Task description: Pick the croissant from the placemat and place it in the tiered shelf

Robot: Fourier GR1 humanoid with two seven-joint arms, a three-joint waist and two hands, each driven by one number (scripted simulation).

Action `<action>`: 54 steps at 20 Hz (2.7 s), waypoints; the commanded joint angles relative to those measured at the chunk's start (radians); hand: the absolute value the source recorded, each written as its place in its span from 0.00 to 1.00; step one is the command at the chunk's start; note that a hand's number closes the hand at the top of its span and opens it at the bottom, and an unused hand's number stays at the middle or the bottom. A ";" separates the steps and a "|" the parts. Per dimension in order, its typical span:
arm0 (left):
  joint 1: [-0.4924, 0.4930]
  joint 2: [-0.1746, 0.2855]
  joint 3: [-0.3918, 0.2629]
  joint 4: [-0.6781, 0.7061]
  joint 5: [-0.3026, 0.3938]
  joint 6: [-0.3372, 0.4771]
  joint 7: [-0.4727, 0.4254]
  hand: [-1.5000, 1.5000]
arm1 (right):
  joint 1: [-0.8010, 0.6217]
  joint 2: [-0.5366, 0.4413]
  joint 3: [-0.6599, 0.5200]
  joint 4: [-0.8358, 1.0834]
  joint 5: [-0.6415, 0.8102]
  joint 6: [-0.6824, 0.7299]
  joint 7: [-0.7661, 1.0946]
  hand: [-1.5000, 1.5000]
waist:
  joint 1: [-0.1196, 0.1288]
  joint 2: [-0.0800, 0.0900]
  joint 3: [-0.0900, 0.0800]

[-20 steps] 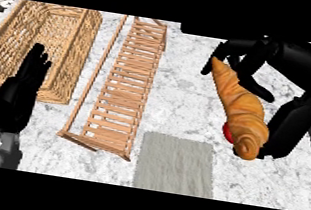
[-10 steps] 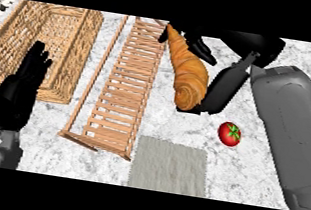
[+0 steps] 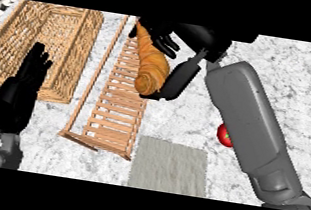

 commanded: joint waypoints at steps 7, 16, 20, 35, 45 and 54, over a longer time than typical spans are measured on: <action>-0.051 -0.016 0.006 0.049 -0.014 -0.008 -0.007 0.50 | -0.116 0.050 0.082 0.243 -0.106 -0.202 -0.008 1.00 | 0.013 0.003 0.000; -0.076 -0.022 0.016 0.034 -0.011 -0.011 0.042 0.50 | -0.215 0.050 0.204 0.411 -0.241 -0.161 -0.040 0.00 | 0.017 0.002 0.000; -0.015 0.002 0.040 0.002 0.014 -0.048 0.025 0.50 | -0.244 0.050 0.138 0.461 -0.274 -0.111 -0.086 0.00 | 0.012 0.001 0.000; -0.016 -0.021 0.019 -0.002 -0.010 -0.045 0.018 0.50 | -0.360 -0.137 -0.137 0.671 -0.439 -0.053 -0.029 0.00 | 0.020 0.011 0.000; -0.016 -0.024 0.011 -0.019 -0.013 -0.057 -0.011 0.50 | -0.426 -0.396 -0.185 0.827 -0.433 0.178 -0.046 0.00 | 0.059 0.027 0.000; -0.056 -0.047 -0.024 -0.001 -0.047 -0.042 -0.010 0.50 | -0.386 -0.462 -0.172 0.865 -0.393 0.273 -0.176 0.00 | 0.089 0.044 0.002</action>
